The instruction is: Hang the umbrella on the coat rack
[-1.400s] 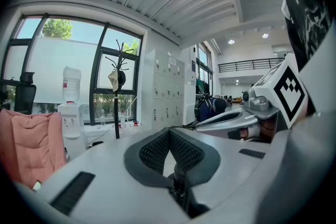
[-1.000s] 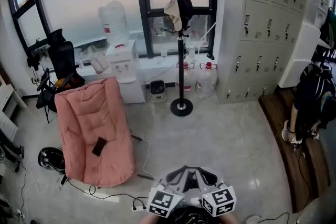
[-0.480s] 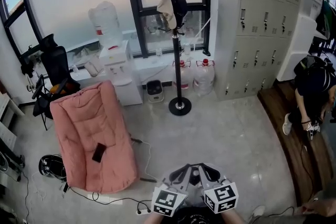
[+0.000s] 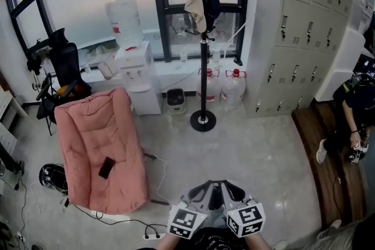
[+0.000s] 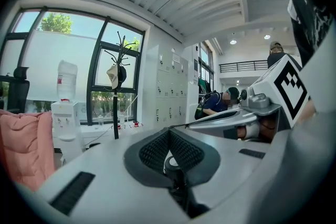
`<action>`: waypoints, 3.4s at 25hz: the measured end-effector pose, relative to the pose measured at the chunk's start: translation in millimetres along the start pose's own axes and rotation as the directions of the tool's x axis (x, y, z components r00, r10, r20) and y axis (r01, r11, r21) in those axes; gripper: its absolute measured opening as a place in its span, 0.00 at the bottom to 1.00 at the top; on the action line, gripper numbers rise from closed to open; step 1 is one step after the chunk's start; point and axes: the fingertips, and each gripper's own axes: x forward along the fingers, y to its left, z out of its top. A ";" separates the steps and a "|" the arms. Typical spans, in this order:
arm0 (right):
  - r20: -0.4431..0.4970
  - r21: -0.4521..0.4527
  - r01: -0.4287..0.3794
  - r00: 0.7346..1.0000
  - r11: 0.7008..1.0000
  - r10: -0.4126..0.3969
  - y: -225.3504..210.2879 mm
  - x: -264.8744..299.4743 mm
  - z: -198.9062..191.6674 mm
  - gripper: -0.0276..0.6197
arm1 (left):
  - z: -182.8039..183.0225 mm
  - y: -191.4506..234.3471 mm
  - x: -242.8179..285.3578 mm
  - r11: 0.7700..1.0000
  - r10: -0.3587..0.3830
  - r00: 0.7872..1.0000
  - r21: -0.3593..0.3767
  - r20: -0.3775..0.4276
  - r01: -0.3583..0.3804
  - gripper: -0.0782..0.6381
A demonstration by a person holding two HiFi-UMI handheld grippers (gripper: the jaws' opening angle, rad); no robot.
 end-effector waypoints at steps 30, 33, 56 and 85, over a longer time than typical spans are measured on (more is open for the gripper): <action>-0.029 -0.025 -0.069 0.997 0.997 0.068 -152.8 102.4 42.2 0.05 | 30.7 50.2 183.1 0.998 0.066 0.998 -0.009 -0.023 -0.066 0.12; -0.023 -0.032 -0.070 0.997 0.997 0.070 -171.5 109.0 47.6 0.05 | 35.5 51.0 202.8 0.997 0.074 0.997 -0.007 -0.014 -0.074 0.12; -0.006 -0.030 -0.129 0.992 0.991 0.129 -208.3 154.8 68.0 0.05 | 46.8 83.8 246.1 0.988 0.151 0.988 0.005 -0.026 -0.151 0.12; -0.054 -0.001 -0.079 0.995 0.997 0.078 -242.0 320.8 111.9 0.05 | 72.4 231.7 339.9 0.999 0.039 0.997 0.017 -0.065 -0.038 0.12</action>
